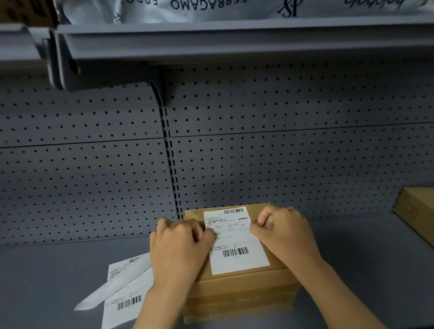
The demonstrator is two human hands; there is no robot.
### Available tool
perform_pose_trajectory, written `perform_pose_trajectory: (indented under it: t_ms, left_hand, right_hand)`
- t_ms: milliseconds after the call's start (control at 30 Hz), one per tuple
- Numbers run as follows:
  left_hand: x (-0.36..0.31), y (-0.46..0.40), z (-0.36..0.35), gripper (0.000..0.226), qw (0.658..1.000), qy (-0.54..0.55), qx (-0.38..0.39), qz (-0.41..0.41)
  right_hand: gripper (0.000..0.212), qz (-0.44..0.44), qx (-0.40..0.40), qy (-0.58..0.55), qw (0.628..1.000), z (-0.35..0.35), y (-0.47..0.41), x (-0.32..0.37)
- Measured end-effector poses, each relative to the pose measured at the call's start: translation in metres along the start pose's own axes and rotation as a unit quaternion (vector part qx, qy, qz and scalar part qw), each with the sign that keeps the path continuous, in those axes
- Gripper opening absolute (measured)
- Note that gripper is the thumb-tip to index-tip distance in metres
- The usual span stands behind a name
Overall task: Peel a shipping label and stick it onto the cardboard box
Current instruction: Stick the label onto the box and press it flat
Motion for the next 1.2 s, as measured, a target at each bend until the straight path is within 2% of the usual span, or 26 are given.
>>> perform_pose_trajectory:
  t_ms: [133, 200, 300, 500, 833, 1067, 1200]
  left_hand:
    - [-0.012, -0.003, 0.005, 0.034, 0.998, 0.028, -0.025, -0.047]
    - [-0.019, -0.005, 0.003, 0.040, 0.996, 0.016, -0.022, -0.082]
    - [-0.029, -0.005, -0.007, 0.052, 0.993, -0.018, 0.033, -0.113]
    - [-0.036, 0.001, -0.029, 0.049, 0.980, -0.041, 0.125, -0.152]
    - [-0.017, 0.000, -0.017, 0.046, 0.984, -0.039, 0.136, -0.112]
    - [-0.029, 0.002, -0.024, 0.050, 0.982, 0.003, 0.116, -0.146]
    - [-0.034, 0.007, -0.029, 0.040, 0.980, -0.005, 0.120, -0.161]
  right_hand:
    - [0.010, 0.067, -0.013, 0.009, 0.998, 0.011, -0.002, 0.017]
    - [0.022, 0.116, 0.029, 0.016, 0.993, 0.005, -0.004, 0.033]
    - [0.041, 0.165, 0.104, 0.059, 0.979, -0.015, -0.006, 0.047]
    - [0.047, 0.192, 0.190, 0.081, 0.959, -0.048, 0.000, 0.052]
    - [0.042, 0.147, 0.150, 0.098, 0.973, -0.026, -0.001, 0.025]
    - [0.044, 0.166, 0.152, 0.080, 0.971, -0.032, 0.004, 0.042]
    - [0.044, 0.177, 0.165, 0.079, 0.967, -0.040, 0.009, 0.051]
Point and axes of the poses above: each hand's wrist, its own y-axis away from the middle knuckle, its own z-axis out of the back of the hand, x = y × z, the point moved 8 cm from there along -y, towards the middle knuckle, and after that the axes turned 3 degrees about z, right-handed, at the moved point
